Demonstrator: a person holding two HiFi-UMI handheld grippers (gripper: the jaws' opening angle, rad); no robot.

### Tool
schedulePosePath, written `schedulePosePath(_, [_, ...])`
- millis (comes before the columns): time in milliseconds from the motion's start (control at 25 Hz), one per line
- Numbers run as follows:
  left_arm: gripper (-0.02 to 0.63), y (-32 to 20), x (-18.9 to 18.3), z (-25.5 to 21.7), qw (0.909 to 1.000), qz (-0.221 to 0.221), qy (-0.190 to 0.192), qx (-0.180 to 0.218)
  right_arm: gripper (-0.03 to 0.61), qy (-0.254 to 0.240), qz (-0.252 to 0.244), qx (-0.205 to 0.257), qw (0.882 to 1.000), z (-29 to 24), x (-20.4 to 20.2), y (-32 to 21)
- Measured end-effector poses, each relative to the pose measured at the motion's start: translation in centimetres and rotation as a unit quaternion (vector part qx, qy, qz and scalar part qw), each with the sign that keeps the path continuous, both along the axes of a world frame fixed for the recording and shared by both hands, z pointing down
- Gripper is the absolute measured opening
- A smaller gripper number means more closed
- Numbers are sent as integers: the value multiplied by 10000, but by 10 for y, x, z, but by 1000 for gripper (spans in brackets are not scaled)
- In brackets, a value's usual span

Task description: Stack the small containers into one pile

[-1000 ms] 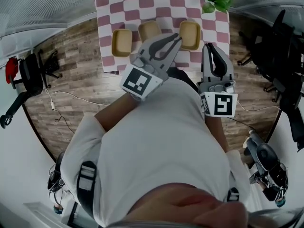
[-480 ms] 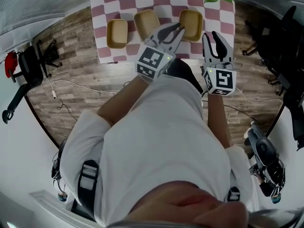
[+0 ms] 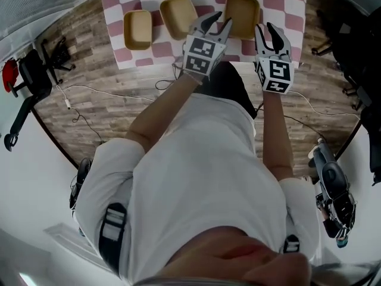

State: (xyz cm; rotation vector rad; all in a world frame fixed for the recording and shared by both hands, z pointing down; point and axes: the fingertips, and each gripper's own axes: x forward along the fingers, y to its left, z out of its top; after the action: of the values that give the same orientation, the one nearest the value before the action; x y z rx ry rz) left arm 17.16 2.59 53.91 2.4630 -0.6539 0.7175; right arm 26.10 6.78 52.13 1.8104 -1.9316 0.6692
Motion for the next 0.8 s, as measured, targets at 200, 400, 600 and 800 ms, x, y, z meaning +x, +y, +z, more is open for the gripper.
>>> schedulePosePath(200, [117, 4, 2, 46, 9990, -153, -334, -272, 143, -132, 96, -284, 9995, 41, 6, 2])
schedulePosePath(400, [118, 5, 3, 74, 9967, -378, -572, -430, 149, -259, 144, -502, 9983, 72, 5, 4])
schedulePosePath(600, [118, 9, 10, 88, 9956, -396, -687, -501, 150, -324, 215, -646, 9972, 90, 8, 6])
schedulePosePath(800, [118, 8, 15, 97, 9940, -431, -840, -558, 149, -390, 246, -753, 9961, 104, 10, 8])
